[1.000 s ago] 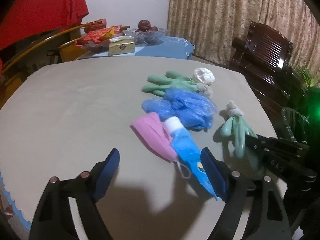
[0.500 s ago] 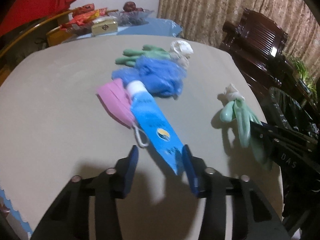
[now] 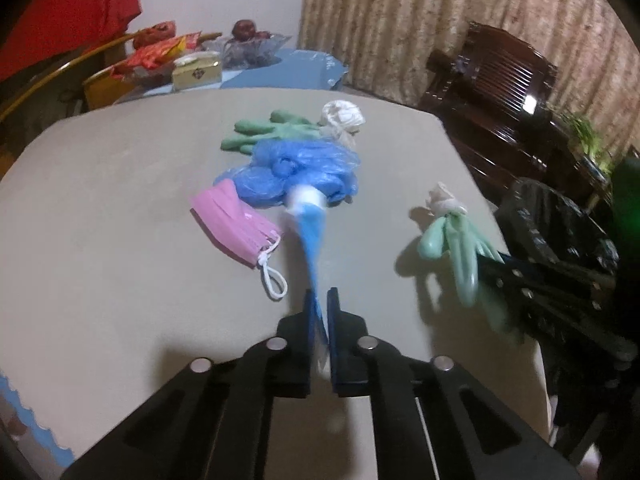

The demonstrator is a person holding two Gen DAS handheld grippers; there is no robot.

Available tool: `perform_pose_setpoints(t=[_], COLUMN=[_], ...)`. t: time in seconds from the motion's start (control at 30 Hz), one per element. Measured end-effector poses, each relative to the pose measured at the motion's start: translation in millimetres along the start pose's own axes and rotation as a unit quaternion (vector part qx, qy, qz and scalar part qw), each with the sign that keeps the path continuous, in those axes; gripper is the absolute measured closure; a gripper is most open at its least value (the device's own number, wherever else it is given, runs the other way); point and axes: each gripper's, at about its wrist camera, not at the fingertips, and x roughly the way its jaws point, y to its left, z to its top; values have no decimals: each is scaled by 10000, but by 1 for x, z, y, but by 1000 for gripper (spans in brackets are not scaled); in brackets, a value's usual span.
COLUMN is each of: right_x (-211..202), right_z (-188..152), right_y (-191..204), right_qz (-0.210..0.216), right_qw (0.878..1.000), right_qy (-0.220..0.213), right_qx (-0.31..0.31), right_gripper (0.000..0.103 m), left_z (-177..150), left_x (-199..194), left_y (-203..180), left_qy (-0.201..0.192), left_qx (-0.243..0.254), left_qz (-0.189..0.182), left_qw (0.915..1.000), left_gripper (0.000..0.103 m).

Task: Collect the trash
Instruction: 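Grasp the blue tube with the left tool while the right holds the glove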

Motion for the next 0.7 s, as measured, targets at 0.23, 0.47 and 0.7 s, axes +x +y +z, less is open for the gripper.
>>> perform_pose_setpoints(t=[0.23,0.47,0.7], right_x=[-8,-10,-13], right_z=[-7,-8,-2], right_y=[0,-5,-11], right_qz=[-18,-80,-110], right_qw=[10000,9999,9999], right_qy=[28,72,52], right_qx=[-82,-69,-32], right_gripper=[88,88,88], left_z=[-18,-11,11], left_x=[2,38,55], left_y=[-4,-6,-8], left_qy=[244,425,353], left_qx=[430,323,285], left_qz=[-157,-21,-89], left_qw=[9987,9986,9989], left_gripper=[96,83,78])
